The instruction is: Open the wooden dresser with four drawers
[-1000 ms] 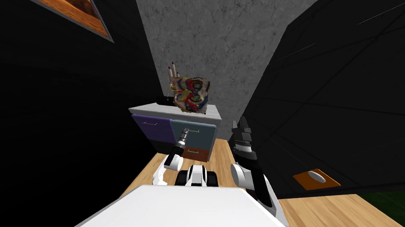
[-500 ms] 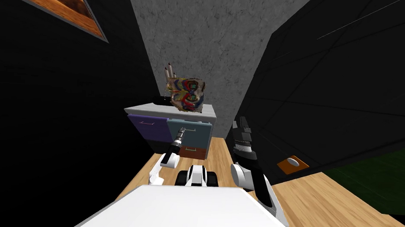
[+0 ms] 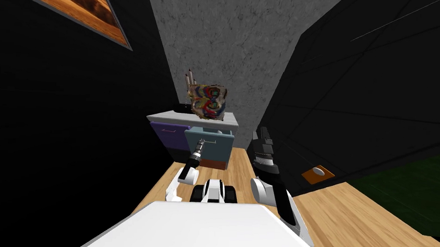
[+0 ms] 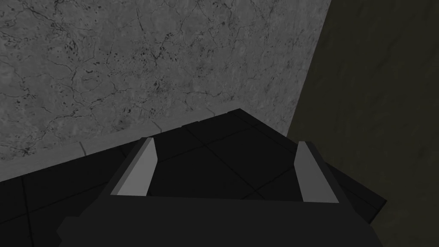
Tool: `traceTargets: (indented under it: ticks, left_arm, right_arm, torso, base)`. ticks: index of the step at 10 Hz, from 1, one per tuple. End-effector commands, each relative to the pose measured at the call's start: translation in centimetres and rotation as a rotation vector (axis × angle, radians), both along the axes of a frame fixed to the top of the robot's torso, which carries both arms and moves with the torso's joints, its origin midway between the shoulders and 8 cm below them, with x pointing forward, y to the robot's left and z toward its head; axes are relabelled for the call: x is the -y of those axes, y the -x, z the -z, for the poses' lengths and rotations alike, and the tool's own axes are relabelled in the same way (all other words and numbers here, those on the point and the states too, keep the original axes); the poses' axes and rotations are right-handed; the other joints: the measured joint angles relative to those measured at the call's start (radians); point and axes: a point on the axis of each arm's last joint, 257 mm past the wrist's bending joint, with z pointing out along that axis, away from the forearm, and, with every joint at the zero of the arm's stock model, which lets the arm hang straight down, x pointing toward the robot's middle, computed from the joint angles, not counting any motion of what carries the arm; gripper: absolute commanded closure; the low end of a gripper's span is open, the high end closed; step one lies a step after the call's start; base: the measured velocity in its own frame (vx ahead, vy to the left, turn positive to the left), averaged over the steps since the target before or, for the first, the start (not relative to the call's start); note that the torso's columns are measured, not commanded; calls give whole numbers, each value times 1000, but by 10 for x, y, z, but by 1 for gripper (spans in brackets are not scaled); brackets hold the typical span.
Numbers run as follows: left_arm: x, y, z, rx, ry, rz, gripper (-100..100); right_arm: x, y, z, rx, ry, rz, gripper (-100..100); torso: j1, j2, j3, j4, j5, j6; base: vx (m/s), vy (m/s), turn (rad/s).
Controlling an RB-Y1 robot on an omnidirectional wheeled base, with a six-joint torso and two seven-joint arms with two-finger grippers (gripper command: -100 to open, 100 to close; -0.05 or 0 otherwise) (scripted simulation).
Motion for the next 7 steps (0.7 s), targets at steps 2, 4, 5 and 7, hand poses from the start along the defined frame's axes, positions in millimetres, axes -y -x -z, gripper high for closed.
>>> traceTargets:
  ticks: [2, 4, 5, 7]
  left_arm:
    - [31, 10, 1, -3, -4, 51, 100]
    - [50, 16, -2, 3, -4, 83, 100]
    - [59, 20, -3, 6, -4, 99, 100]
    - [77, 27, -6, 13, -3, 130, 100]
  right_arm:
    - [0, 0, 0, 0, 0, 0, 0]
    - [0, 0, 0, 0, 0, 0, 0]
    - [0, 0, 0, 0, 0, 0, 0]
    - [0, 0, 0, 0, 0, 0, 0]
  torso:
    - [-2, -7, -4, -3, 0, 0]
    - [1, -5, -3, -2, 0, 0]
    - [1, -4, -2, -2, 1, 1]
    - [-1, -2, -2, 0, 0, 1]
  base:
    - [-57, 29, 208]
    - [-57, 32, 173]
    - [-52, 36, 158]
    - [-47, 31, 161]
